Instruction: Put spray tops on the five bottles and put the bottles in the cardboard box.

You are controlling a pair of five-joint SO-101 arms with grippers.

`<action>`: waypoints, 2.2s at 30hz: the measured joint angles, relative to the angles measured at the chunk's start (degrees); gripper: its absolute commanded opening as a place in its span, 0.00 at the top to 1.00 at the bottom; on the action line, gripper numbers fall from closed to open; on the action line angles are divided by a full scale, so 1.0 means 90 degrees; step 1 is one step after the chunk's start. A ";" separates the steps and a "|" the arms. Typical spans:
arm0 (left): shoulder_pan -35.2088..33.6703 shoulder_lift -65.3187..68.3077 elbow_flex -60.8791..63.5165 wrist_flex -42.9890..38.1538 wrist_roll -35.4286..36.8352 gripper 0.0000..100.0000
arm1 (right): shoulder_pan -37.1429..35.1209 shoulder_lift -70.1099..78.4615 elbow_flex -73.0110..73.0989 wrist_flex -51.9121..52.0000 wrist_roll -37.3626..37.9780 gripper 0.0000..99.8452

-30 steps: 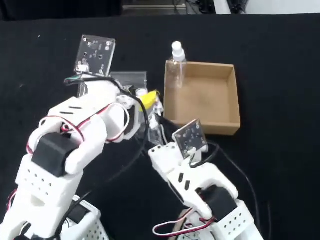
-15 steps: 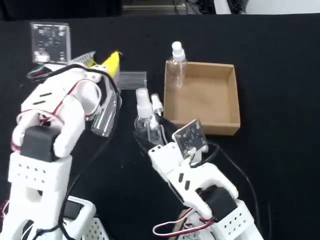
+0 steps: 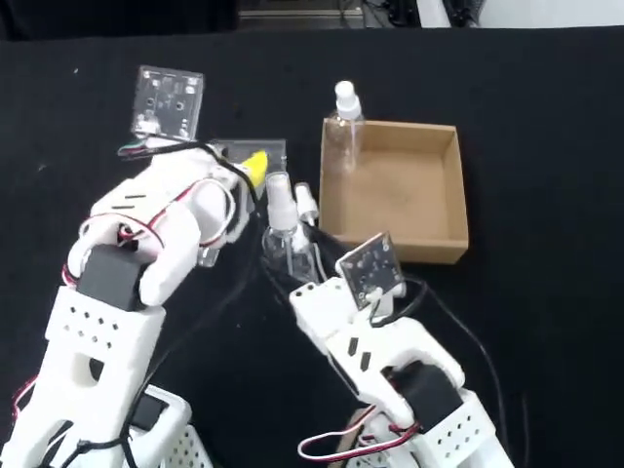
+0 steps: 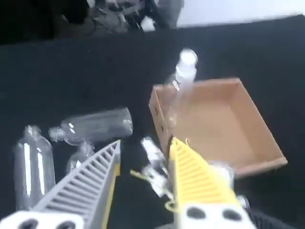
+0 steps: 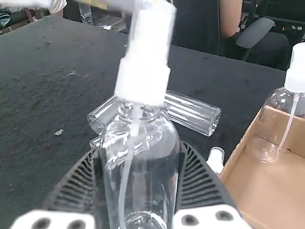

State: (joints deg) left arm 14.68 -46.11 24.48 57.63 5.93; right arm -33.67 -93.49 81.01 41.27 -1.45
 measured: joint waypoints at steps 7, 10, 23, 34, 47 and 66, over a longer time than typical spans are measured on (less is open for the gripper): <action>0.0342 -0.0020 0.0000 0.0303 -0.0430 0.84 | 0.0000 0.0000 0.0000 0.0000 0.0000 0.99; 0.0361 -0.0322 0.0010 0.0303 -0.0469 0.84 | 0.0088 0.0000 0.0000 0.0000 0.0000 0.99; 0.0322 -0.1485 0.0166 0.0303 -0.0488 0.84 | 0.0440 0.0000 0.0000 0.0000 0.0000 0.99; -0.1797 -0.1485 0.1465 0.0303 -0.0469 0.84 | 0.1416 0.0000 -0.0469 0.0000 0.0010 0.99; -0.1905 -0.1495 0.4337 -0.1641 -0.0381 0.84 | 0.3399 0.2442 -0.1328 -0.2188 0.0498 0.99; -0.1905 -0.1504 0.6076 -0.3546 0.0098 0.84 | 0.4015 0.8117 -0.1328 -0.8313 0.0557 0.99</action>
State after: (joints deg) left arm -2.46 -59.65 79.16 25.71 6.81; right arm 2.46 -20.44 69.05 -33.54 3.56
